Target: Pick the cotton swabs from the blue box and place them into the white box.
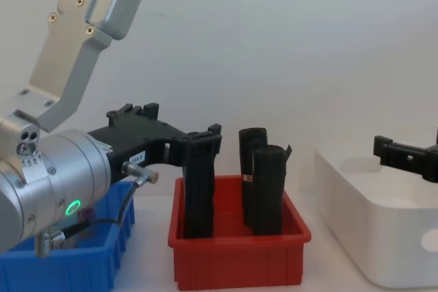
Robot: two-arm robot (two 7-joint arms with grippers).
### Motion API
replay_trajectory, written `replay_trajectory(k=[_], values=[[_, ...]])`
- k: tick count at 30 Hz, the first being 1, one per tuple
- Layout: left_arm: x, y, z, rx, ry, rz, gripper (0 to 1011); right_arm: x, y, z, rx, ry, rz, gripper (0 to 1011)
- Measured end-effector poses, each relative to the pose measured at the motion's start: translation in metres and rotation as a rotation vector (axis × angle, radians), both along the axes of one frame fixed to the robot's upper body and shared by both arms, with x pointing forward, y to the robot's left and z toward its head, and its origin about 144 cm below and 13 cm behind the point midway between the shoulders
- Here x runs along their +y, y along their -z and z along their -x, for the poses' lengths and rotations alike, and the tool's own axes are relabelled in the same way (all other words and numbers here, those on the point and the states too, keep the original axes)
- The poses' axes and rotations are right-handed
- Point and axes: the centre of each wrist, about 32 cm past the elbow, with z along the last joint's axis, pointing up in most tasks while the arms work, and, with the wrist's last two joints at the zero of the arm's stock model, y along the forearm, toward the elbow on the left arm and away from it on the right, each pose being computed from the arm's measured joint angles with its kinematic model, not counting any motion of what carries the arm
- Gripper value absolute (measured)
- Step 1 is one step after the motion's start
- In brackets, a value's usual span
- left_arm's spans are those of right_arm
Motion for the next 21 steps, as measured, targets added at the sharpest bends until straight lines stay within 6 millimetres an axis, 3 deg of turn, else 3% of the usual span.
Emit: replay_trajectory(k=[21], values=[[0.0, 0.0, 0.0, 0.0, 0.0, 0.0, 1004, 0.0, 0.0, 0.0, 0.0, 0.0, 0.0, 1002]])
